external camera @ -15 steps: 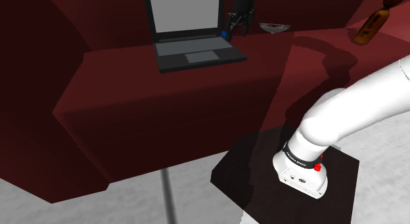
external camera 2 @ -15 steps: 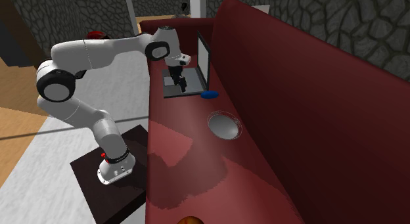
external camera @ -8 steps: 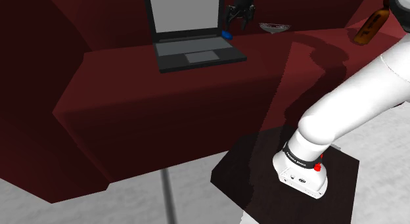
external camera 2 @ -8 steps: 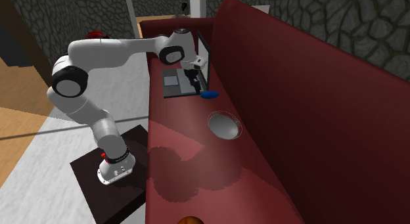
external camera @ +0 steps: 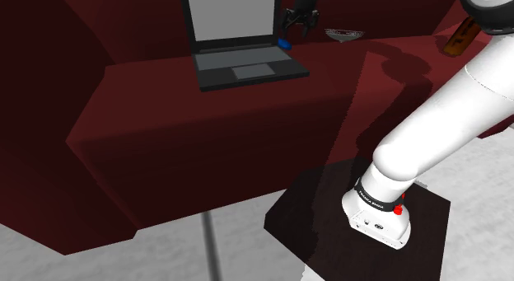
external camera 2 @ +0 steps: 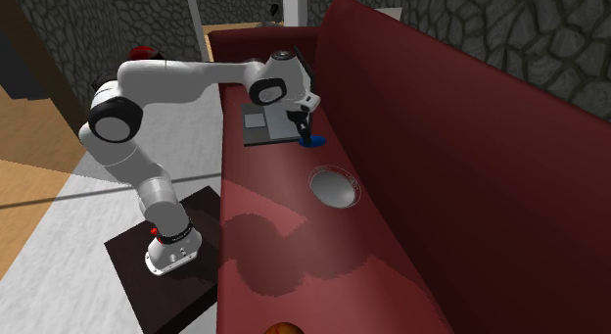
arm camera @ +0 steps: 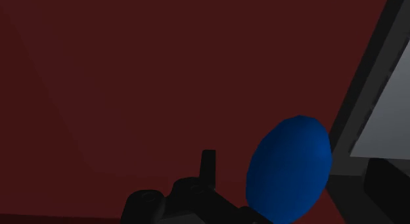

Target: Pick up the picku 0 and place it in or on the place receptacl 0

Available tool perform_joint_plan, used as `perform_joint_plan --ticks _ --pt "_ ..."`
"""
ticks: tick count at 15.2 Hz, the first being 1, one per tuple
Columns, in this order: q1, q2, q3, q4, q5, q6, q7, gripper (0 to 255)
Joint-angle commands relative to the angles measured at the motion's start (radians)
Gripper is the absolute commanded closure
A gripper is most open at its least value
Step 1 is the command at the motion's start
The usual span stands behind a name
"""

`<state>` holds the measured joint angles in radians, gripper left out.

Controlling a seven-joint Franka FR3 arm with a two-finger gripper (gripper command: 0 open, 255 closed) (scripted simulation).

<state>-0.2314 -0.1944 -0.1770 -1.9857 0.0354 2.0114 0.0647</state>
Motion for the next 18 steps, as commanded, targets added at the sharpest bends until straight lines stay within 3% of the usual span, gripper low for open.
perform_joint_plan --ticks 1,10,11,18 --pt "0.000 0.009 0.000 -0.019 0.002 0.028 -0.001 0" --pt "0.001 0.015 0.000 -0.032 0.004 0.048 -0.002 0" --pt "0.001 0.015 0.000 -0.032 0.004 0.048 -0.002 255" --pt "0.001 0.016 0.000 -0.032 0.004 0.048 -0.002 255"
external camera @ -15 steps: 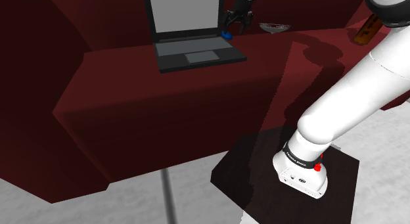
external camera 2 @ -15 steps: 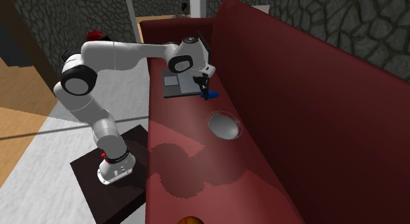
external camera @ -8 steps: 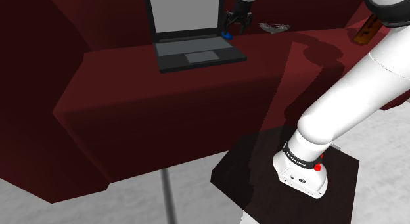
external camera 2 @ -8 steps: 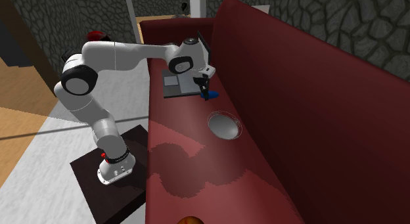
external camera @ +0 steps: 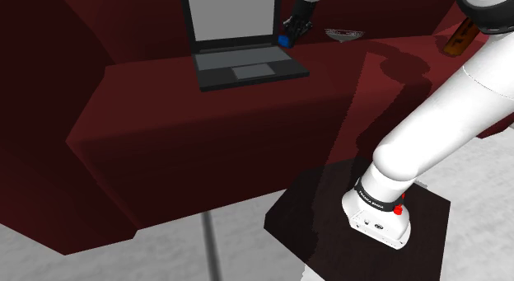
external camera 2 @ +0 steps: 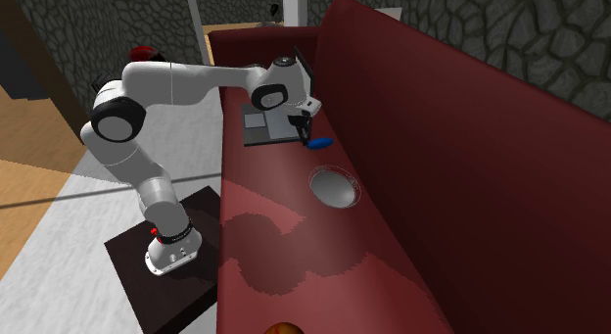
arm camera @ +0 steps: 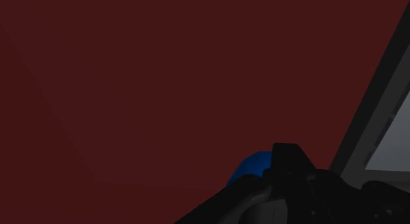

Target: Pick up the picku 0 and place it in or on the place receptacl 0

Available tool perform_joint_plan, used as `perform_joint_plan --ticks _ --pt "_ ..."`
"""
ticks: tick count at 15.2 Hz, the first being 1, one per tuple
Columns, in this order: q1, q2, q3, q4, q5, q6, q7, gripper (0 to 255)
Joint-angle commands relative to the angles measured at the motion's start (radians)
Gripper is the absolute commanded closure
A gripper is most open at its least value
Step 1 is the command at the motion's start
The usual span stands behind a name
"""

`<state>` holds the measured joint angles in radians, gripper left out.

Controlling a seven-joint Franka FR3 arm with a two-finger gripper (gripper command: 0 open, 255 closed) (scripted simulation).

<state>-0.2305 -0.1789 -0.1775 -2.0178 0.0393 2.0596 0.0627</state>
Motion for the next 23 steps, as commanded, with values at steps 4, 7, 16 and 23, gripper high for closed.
perform_joint_plan --ticks 4,7,16,23 --pt "-0.003 0.042 0.009 0.060 -0.026 -0.025 0.046 0" --pt "-0.006 0.170 0.024 0.246 -0.096 -0.111 0.165 0" --pt "-0.007 0.197 0.018 0.178 -0.092 -0.016 0.163 0" --pt "-0.006 0.195 0.017 0.171 -0.093 -0.012 0.162 255"
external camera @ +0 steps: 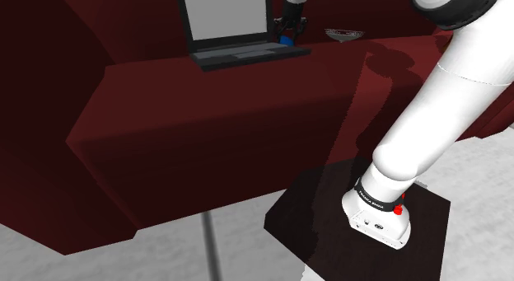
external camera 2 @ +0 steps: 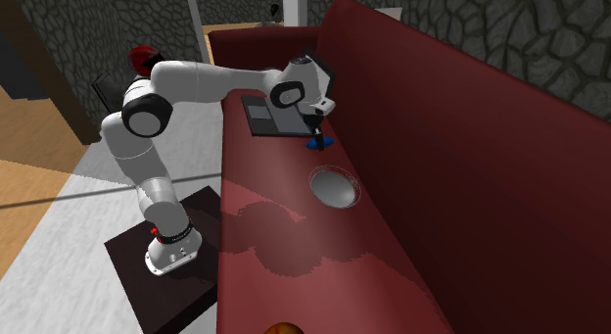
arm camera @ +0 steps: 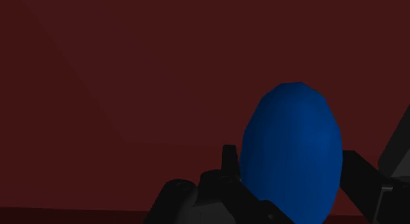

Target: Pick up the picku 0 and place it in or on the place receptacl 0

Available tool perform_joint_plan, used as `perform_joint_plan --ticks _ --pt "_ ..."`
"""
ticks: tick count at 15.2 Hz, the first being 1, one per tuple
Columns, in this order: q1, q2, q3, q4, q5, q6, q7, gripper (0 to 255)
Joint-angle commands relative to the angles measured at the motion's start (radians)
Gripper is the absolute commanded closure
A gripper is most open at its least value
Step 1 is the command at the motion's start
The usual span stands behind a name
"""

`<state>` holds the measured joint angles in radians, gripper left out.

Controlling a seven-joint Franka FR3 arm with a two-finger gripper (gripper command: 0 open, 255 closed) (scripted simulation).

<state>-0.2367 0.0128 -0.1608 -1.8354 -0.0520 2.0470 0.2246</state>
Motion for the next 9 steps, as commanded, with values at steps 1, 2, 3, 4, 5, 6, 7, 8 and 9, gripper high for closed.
perform_joint_plan --ticks 1,2,3,4,5,6,7,8,9 --pt "0.000 0.009 0.000 -0.005 0.000 0.002 0.000 255" --pt "0.000 0.009 0.000 -0.004 0.000 0.000 -0.001 255" --pt "0.000 0.008 0.000 -0.007 0.000 0.002 0.000 255" --pt "0.001 0.007 0.001 -0.007 -0.001 0.001 0.002 255" --pt "0.001 0.006 0.001 -0.008 -0.001 0.001 0.003 255" --pt "0.002 0.003 0.002 -0.014 -0.002 0.004 0.004 255" --pt "0.001 0.002 0.001 -0.015 -0.002 0.004 0.003 255" --pt "0.001 0.003 0.001 -0.017 -0.002 0.006 0.003 255" --pt "0.001 0.005 0.001 -0.004 -0.001 -0.004 0.001 255"
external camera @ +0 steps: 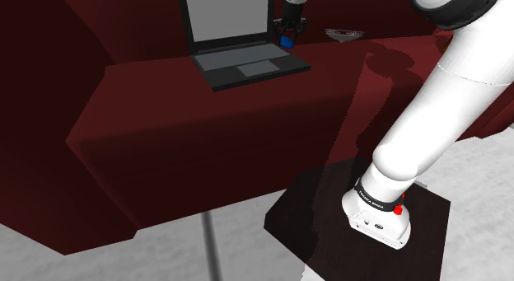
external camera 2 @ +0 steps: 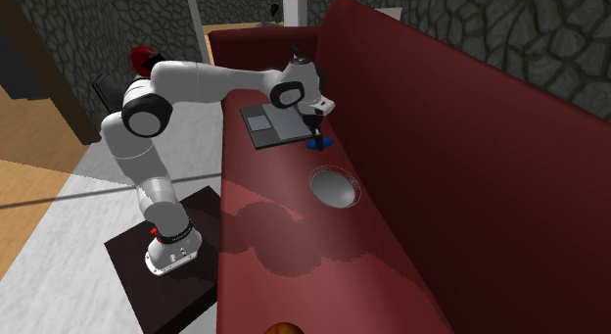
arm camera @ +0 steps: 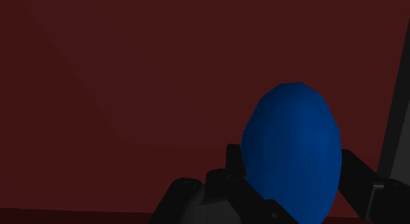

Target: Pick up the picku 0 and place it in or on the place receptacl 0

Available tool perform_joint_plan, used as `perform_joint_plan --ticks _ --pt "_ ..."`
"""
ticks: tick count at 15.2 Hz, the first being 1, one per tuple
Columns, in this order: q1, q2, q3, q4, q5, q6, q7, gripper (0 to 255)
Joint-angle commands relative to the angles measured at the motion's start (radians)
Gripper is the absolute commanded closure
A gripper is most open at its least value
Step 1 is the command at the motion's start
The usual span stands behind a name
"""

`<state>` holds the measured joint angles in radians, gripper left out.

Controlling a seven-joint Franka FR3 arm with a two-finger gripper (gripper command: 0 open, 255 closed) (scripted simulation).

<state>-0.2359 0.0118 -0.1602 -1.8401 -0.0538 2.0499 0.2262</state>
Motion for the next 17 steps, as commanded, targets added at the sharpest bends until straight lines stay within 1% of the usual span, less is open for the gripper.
perform_joint_plan --ticks 1,17 --pt "0.000 0.005 0.000 0.012 0.001 -0.020 -0.001 255" --pt "0.000 0.018 0.000 0.244 0.007 -0.238 -0.013 255"
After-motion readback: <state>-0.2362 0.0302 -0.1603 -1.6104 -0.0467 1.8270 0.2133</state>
